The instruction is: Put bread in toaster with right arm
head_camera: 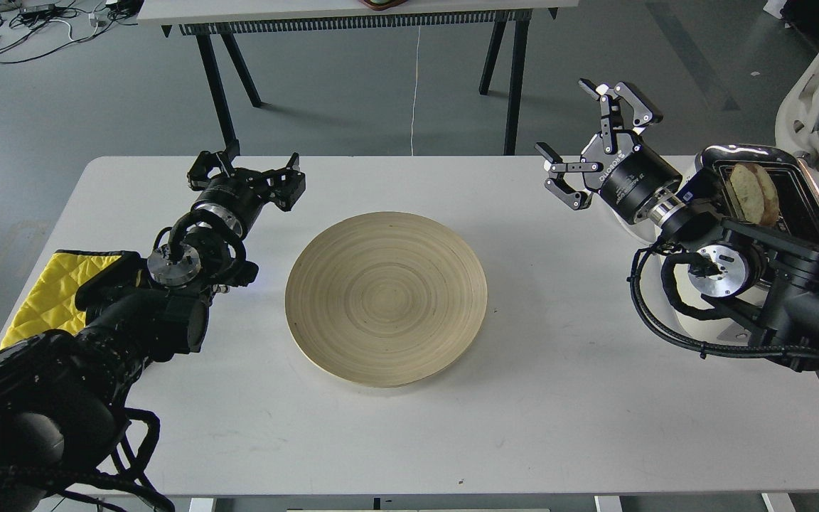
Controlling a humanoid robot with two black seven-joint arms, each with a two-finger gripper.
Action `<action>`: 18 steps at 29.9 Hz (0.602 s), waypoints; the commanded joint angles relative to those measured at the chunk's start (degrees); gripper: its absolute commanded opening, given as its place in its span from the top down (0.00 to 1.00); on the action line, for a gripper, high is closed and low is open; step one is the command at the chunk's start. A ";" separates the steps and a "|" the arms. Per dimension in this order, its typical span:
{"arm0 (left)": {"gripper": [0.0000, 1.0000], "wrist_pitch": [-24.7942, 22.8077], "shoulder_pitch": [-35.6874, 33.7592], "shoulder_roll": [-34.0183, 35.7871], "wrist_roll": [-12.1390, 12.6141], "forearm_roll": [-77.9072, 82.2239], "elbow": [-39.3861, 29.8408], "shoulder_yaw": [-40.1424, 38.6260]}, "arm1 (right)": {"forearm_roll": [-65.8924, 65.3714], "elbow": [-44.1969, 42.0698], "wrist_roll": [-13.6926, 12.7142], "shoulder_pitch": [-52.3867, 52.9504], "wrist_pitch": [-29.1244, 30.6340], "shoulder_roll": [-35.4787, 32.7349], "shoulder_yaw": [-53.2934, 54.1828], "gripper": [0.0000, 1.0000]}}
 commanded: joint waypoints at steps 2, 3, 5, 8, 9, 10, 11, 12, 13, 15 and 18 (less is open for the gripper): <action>0.00 0.00 0.00 0.00 -0.03 0.00 0.00 -0.01 | -0.07 -0.34 0.01 -1.22 0.01 1.46 -0.41 0.01; 0.00 0.00 0.00 0.00 -0.03 0.00 0.00 -0.01 | -0.07 -0.34 0.01 -1.40 0.01 1.64 -0.41 0.01; 0.00 0.00 0.00 0.00 0.06 0.00 0.00 -0.01 | -0.07 -0.25 0.01 -1.49 0.01 1.73 -0.41 0.01; 0.00 0.00 0.00 0.00 -0.03 0.00 0.00 -0.01 | -0.16 -0.16 0.01 -1.66 0.01 1.90 -0.59 0.01; 0.00 0.00 0.00 0.00 -0.03 0.00 0.00 -0.01 | -0.16 -0.16 0.01 -1.75 0.01 1.90 -0.76 0.01; 0.00 0.00 0.00 0.00 0.06 0.00 0.00 -0.01 | -0.16 -0.16 0.01 -1.75 0.01 1.90 -0.76 0.01; 0.00 0.00 0.00 0.00 0.06 0.00 0.00 -0.01 | -0.16 -0.25 0.01 -1.75 0.01 1.99 -0.76 0.01; 0.00 0.00 0.00 0.00 0.06 0.00 0.00 -0.01 | -0.16 -0.16 0.01 -1.75 0.01 1.91 -0.76 0.01; 0.00 0.00 0.00 0.00 -0.03 0.00 0.00 -0.01 | -0.16 -0.16 0.01 -1.75 0.01 1.90 -0.76 0.01; 0.00 0.00 0.00 0.00 -0.03 0.00 0.00 -0.01 | -0.16 -0.16 0.01 -1.75 0.01 1.99 -0.76 0.01; 0.00 0.00 0.00 0.00 -0.03 0.00 0.00 -0.01 | -0.16 -0.16 0.01 -1.66 0.01 1.99 -0.68 0.01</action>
